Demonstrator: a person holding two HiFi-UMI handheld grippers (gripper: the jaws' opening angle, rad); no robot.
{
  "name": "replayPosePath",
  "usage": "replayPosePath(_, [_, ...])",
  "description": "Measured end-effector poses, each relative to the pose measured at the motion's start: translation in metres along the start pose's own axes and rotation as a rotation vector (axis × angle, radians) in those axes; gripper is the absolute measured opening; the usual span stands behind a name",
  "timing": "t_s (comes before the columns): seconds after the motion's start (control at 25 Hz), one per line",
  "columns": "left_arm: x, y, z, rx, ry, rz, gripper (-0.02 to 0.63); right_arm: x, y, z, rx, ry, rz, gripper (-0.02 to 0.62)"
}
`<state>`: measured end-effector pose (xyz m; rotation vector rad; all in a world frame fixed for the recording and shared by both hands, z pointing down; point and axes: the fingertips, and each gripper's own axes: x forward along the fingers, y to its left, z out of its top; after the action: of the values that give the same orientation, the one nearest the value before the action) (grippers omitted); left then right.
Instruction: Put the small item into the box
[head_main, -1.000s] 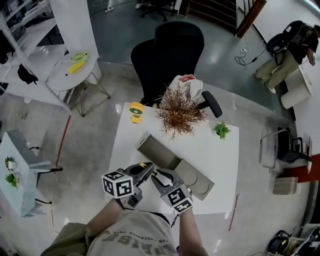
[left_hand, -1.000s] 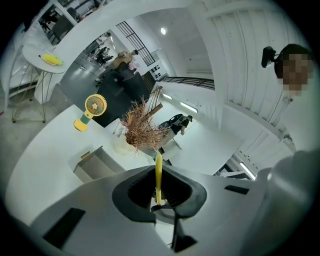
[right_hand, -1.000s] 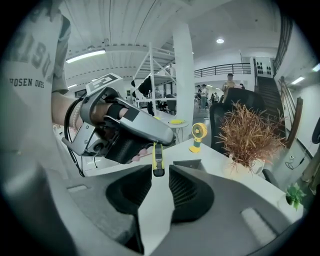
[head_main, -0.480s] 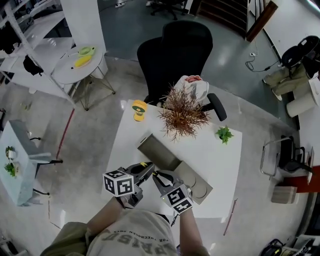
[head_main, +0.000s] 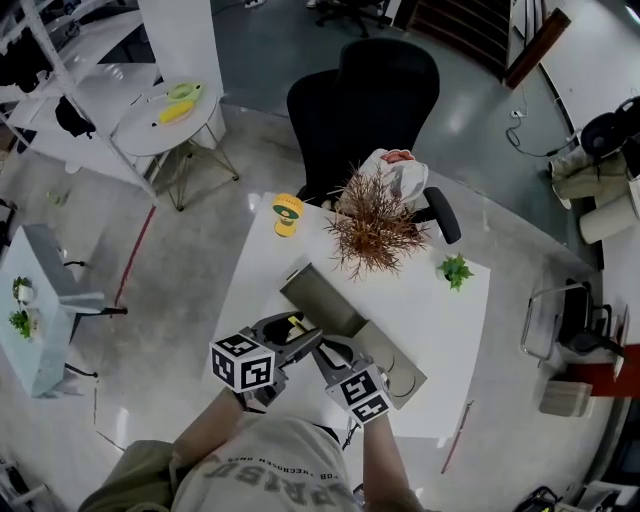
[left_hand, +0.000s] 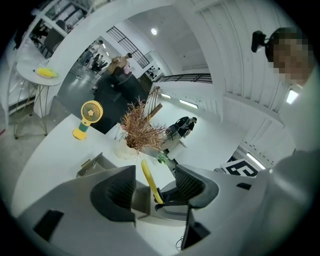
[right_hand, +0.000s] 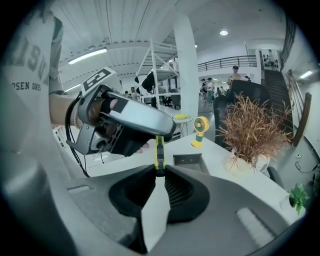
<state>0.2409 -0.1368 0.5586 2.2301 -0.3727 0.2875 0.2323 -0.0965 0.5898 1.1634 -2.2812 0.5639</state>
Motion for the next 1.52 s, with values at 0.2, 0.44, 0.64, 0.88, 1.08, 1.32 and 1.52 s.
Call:
replayPosePath(0.2, [-0.008, 0.005, 0.003, 0.144, 0.046, 0.060, 0.301, 0.000, -0.014, -0.006, 0.016, 0.026, -0.036, 0.058])
replayPosePath(0.44, [-0.017, 0.014, -0.003, 0.285, 0.138, 0.142, 0.301, 0.007, -0.040, -0.013, 0.046, 0.081, -0.086, 0.058])
replayPosePath(0.64, [-0.020, 0.022, -0.006, 0.369, 0.190, 0.200, 0.302, 0.021, -0.058, -0.025, 0.034, 0.171, -0.113, 0.058])
replayPosePath(0.88, [-0.021, 0.027, -0.018, 0.411, 0.264, 0.241, 0.302, 0.043, -0.074, -0.045, 0.040, 0.289, -0.108, 0.058])
replayPosePath(1.08, [-0.020, 0.030, -0.029, 0.416, 0.323, 0.237, 0.307, 0.063, -0.083, -0.064, 0.032, 0.400, -0.086, 0.058])
replayPosePath(1.32, [-0.026, 0.036, -0.034, 0.401, 0.349, 0.239, 0.318, 0.081, -0.090, -0.080, 0.028, 0.519, -0.088, 0.058])
replayPosePath(1.52, [-0.029, 0.038, -0.041, 0.398, 0.380, 0.240, 0.324, 0.083, -0.086, -0.094, 0.090, 0.613, -0.070, 0.058])
